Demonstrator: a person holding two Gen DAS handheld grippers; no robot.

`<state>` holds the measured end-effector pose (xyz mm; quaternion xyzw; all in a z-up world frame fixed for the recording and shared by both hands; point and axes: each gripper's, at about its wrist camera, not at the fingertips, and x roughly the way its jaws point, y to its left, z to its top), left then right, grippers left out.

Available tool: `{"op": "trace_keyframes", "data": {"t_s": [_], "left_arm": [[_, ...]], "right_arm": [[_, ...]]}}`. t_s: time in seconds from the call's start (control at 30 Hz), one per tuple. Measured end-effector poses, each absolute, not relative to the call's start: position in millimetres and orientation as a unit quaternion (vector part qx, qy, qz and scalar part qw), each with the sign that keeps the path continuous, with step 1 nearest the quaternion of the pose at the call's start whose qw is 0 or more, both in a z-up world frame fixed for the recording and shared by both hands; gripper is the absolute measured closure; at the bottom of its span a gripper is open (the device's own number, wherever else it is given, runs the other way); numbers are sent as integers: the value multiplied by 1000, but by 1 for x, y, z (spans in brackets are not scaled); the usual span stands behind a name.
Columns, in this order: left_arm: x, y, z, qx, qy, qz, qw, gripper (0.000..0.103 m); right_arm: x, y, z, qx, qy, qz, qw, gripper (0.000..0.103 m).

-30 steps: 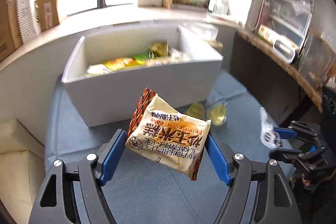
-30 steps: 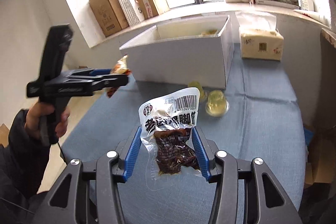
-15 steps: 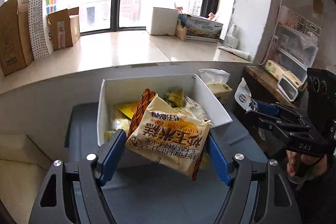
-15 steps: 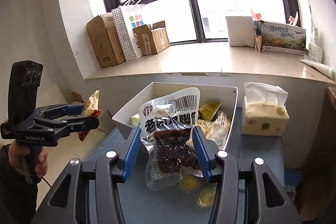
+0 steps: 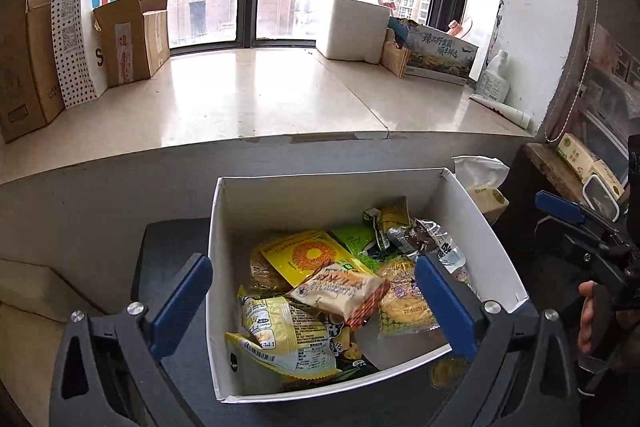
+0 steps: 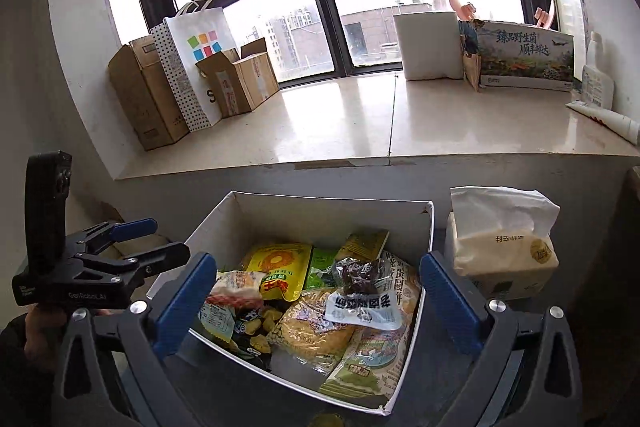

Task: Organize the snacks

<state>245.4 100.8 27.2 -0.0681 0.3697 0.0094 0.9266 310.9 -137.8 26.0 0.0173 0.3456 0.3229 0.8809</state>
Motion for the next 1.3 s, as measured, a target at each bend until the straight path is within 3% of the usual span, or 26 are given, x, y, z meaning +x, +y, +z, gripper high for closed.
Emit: {"op": "trace_keyframes", "data": {"t_s": [0.5, 0.93, 1.3], "left_arm": [[167, 67, 43, -39, 339, -28, 939, 0], [42, -16, -21, -31, 363, -73, 928, 0], [29, -32, -35, -30, 375, -83, 923, 0]], "right_arm": [[244, -192, 28, 44, 342, 336, 877, 0], [151, -226, -79, -54, 411, 288, 863, 0], [182, -197, -96, -72, 424, 291, 854, 0]]}}
